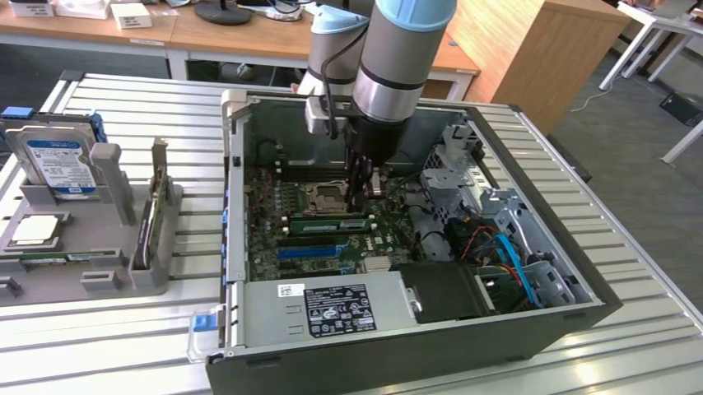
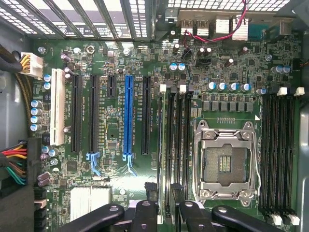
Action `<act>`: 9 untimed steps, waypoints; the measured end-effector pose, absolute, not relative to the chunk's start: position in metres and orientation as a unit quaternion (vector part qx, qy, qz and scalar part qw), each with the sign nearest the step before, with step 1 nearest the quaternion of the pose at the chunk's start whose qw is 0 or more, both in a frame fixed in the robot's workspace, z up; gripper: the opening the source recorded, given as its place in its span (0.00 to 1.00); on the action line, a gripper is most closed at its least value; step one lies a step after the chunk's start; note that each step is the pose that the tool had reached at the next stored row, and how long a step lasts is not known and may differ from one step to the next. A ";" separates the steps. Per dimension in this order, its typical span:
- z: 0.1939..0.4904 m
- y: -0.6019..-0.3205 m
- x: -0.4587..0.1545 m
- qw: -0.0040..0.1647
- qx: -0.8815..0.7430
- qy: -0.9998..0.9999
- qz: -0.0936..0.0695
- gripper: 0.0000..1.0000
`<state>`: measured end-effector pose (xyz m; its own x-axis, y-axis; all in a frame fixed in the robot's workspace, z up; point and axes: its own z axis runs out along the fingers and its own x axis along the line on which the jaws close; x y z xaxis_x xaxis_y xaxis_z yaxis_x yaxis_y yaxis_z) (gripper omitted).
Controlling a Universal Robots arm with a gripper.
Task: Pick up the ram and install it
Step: 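Press down the ram until it locks into place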
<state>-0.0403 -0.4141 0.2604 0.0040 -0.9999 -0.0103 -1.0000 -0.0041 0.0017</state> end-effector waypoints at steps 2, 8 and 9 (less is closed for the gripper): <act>0.260 -0.414 -0.040 0.003 -0.709 0.706 0.004 0.25; 0.260 -0.414 -0.040 0.003 -0.709 0.706 0.004 0.25; 0.260 -0.414 -0.040 0.003 -0.709 0.706 0.004 0.25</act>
